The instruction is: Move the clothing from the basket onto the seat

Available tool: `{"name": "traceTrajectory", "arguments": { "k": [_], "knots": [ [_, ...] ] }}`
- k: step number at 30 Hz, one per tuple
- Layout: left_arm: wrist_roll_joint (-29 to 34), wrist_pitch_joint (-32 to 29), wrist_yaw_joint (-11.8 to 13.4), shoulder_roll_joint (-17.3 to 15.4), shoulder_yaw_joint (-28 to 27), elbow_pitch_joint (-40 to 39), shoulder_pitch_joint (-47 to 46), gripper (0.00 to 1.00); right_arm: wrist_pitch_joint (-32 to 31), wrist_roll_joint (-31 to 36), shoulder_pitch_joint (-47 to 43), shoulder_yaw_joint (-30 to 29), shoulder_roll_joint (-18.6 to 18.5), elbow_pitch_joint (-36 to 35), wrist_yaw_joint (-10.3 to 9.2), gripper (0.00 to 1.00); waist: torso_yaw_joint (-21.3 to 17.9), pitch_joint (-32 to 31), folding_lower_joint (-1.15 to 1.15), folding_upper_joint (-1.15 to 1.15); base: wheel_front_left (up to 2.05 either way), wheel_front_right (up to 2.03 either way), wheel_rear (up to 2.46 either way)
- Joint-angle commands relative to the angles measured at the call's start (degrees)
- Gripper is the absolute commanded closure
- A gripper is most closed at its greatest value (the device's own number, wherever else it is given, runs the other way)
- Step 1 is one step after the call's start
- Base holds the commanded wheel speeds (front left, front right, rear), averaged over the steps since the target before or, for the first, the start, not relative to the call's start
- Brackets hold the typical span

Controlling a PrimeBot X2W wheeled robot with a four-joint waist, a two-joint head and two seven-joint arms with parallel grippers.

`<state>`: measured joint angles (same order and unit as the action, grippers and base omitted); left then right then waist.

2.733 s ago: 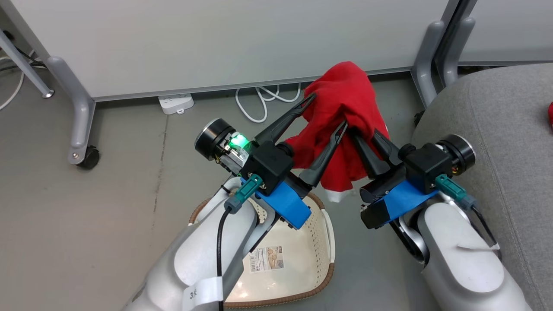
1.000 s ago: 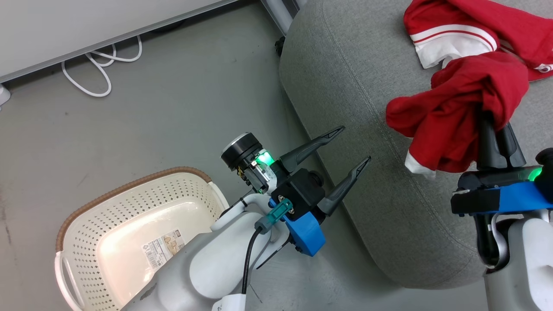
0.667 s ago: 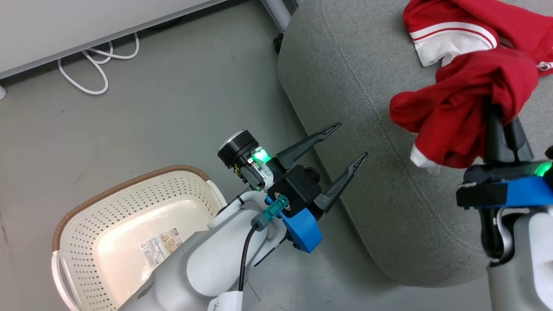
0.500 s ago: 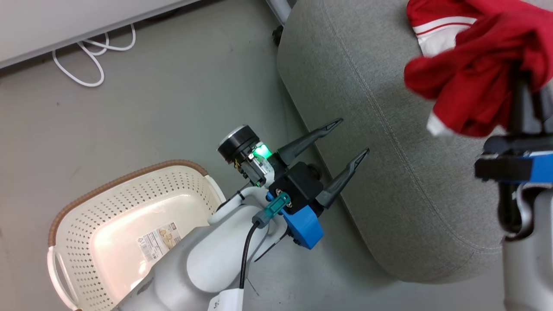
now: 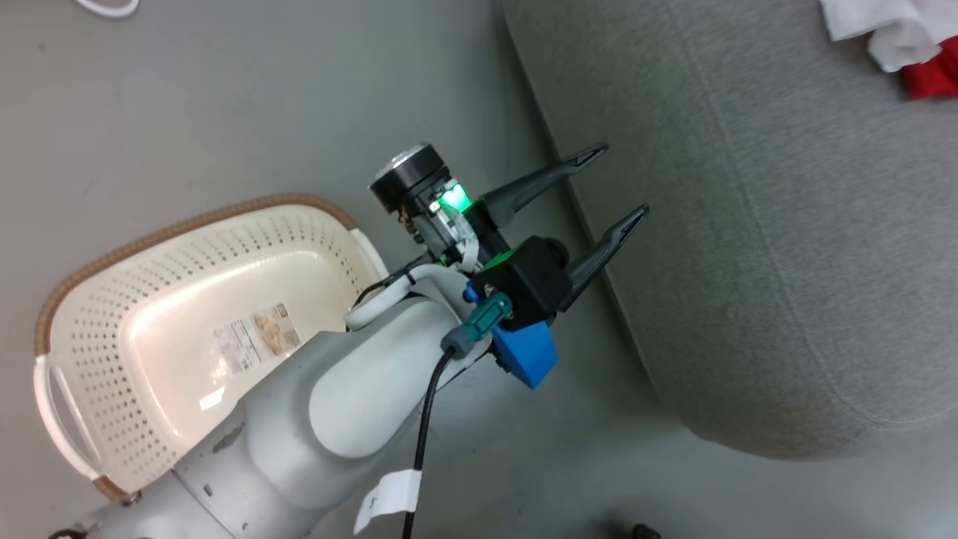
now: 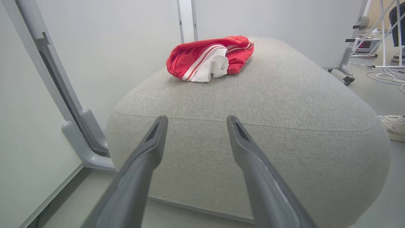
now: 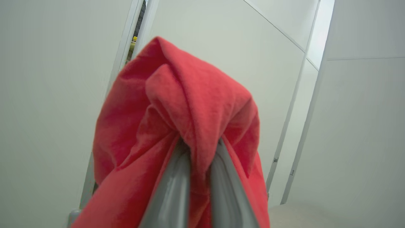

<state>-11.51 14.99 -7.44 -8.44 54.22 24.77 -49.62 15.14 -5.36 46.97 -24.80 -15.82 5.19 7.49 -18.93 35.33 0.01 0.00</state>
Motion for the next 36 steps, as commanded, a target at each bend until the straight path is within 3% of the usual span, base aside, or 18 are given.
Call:
{"name": "traceTrajectory", "arguments": {
  "k": [1, 6, 11, 24, 32, 33, 34, 35, 36],
  "knots": [
    [0.4, 0.2, 0.0, -0.3, 0.4, -0.3, -1.7, 0.0, 0.0, 0.4, 1.9, -1.2, -1.9, 0.3, 0.01, 1.0, 1.4, 4.0, -0.01, 0.0, 0.0, 0.0, 0.0],
    [0.8, -0.1, 0.0, -1.3, 1.7, -0.8, -5.3, 0.0, 0.0, -0.4, 6.2, -6.2, -7.2, 5.1, 0.01, 1.0, 2.2, 8.6, -0.01, 0.0, 0.0, 0.0, 0.0],
    [0.9, -0.6, 0.0, -2.4, 2.5, -1.6, -7.6, 0.0, 0.0, 0.8, 7.9, -8.6, -9.0, 11.8, 0.01, 1.0, 2.6, 11.9, -0.01, 0.0, 0.0, 0.0, 0.0],
    [0.6, -1.2, 0.5, -3.8, 2.9, -2.8, -8.7, 0.0, 0.0, 4.2, 4.6, -9.0, -3.6, 23.7, 0.01, 1.0, 2.6, 14.9, -0.01, 0.0, 0.0, 0.0, 0.0],
    [0.0, -1.0, 0.8, -4.0, 2.9, -2.7, -9.2, 0.0, 0.0, 3.6, 4.3, -8.3, -2.8, 27.6, 0.01, 1.0, 2.7, 15.0, -0.01, 0.0, 0.0, 0.0, 0.0],
    [-0.1, -1.0, 0.8, -4.0, 2.9, -2.6, -9.2, 0.0, 0.0, 3.3, 3.9, -8.3, -2.7, 27.4, 0.0, 0.64, 2.7, 14.8, -0.01, 0.0, 0.0, 0.0, 0.0],
    [-0.2, -0.9, 0.9, -4.0, 2.9, -2.5, -9.1, 0.0, 0.0, 3.1, 3.6, -8.3, -2.5, 27.2, 0.01, 0.2, 2.8, 14.5, -0.01, 0.0, 0.0, 0.0, 0.0],
    [-0.4, -0.8, 1.0, -3.9, 2.9, -2.4, -9.0, 0.0, 0.0, 2.8, 3.2, -8.1, -2.4, 27.1, 0.01, 0.0, 2.8, 14.2, -0.01, 0.0, 0.0, 0.0, 0.0],
    [-0.5, -0.7, 1.2, -3.9, 2.8, -2.3, -8.8, 0.0, 0.0, 2.5, 2.9, -7.7, -2.3, 26.7, 0.01, 0.0, 2.9, 13.8, -0.01, 0.0, 0.0, 0.0, 0.0]
  ]
}}
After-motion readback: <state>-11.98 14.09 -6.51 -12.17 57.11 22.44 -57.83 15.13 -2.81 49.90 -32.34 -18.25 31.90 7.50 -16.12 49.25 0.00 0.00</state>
